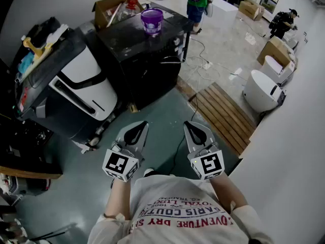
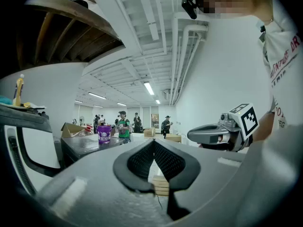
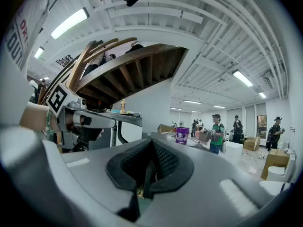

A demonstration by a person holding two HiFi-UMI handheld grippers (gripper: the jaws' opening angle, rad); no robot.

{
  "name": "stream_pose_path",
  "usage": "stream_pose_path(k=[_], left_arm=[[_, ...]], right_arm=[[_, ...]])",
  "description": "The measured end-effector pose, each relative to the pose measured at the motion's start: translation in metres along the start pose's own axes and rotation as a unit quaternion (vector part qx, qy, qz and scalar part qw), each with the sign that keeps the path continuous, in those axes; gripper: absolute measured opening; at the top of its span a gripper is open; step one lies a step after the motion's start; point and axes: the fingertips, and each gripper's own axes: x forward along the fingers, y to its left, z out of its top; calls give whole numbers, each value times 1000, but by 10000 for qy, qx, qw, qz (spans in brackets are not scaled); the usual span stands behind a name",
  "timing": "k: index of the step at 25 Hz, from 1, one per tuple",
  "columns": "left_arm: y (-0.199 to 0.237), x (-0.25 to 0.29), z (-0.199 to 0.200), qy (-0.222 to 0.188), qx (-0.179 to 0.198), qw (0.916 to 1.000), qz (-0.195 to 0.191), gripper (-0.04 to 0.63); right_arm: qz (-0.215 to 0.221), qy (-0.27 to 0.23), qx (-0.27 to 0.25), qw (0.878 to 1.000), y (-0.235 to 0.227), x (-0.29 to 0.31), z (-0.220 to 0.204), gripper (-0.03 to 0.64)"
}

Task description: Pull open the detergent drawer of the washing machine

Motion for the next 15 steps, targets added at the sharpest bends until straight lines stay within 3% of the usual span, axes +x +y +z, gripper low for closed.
stream_pose_path(k=[12,15], left_arm=[[-4,21,-2,65,-58,9999,54,-2],[-10,26,3,-118,-179,9998,49,-1]], right_arm=[[2,-64,221,9997,-22,3,-8,0],[6,-23,374,9993,-27,0,-14,0]])
